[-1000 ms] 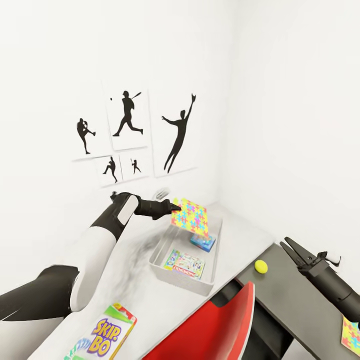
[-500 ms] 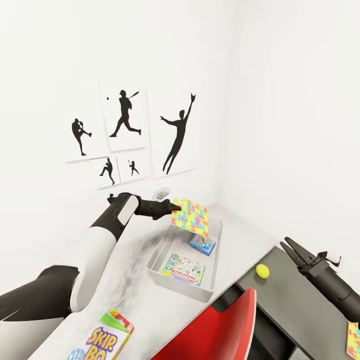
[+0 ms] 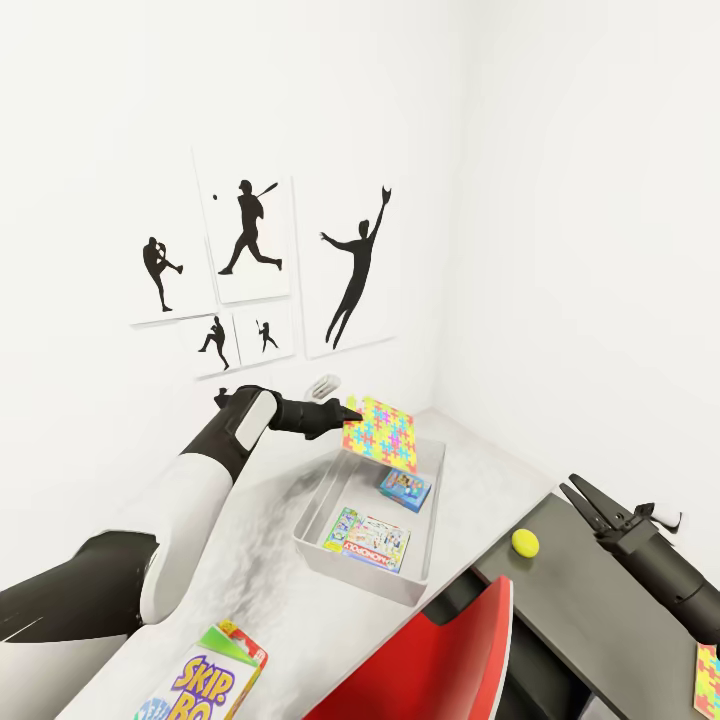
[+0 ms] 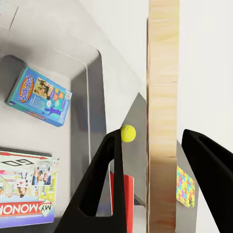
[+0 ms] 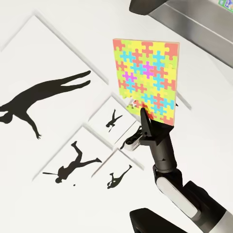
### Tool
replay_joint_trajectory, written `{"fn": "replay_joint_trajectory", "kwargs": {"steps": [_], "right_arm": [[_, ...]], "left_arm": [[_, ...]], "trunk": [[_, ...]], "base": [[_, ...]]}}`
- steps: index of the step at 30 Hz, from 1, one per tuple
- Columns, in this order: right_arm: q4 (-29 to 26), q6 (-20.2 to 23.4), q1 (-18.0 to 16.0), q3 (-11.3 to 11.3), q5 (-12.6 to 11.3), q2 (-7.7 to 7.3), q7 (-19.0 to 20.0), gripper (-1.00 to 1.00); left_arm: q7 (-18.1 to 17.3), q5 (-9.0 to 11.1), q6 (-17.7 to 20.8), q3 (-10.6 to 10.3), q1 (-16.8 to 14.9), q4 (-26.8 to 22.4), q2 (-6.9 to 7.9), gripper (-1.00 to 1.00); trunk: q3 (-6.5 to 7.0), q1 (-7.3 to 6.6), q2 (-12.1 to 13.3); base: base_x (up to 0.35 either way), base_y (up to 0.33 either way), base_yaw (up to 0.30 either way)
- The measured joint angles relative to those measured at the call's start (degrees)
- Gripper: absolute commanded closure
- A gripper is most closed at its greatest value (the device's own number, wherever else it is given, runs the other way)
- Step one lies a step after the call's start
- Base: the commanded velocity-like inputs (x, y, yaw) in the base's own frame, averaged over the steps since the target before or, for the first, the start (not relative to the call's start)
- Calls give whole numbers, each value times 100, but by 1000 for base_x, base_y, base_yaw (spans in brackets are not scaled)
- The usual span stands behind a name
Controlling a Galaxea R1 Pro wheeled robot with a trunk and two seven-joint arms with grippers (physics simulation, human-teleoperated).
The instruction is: Put all the toys in the child's room - the three board games (two on the bed and one on the table), the two jigsaw puzzles on the table, and the tennis ball on the table - inside the toy box on the table in the child's room.
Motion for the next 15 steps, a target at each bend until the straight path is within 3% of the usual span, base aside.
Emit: {"fn": "replay_joint_trajectory", "kwargs": {"steps": [11,15], "right_arm": [[0,-4,0,0,0,0,0,-100],[0,-4,0,0,0,0,0,-100]], "left_arm": [[7,-18,11,-7,0,0,10,100],[193,-40,31,-20,0,43,5,100]], "trunk": [[0,0,0],[0,0,0]], "base": [[0,0,0],[0,0,0]]}}
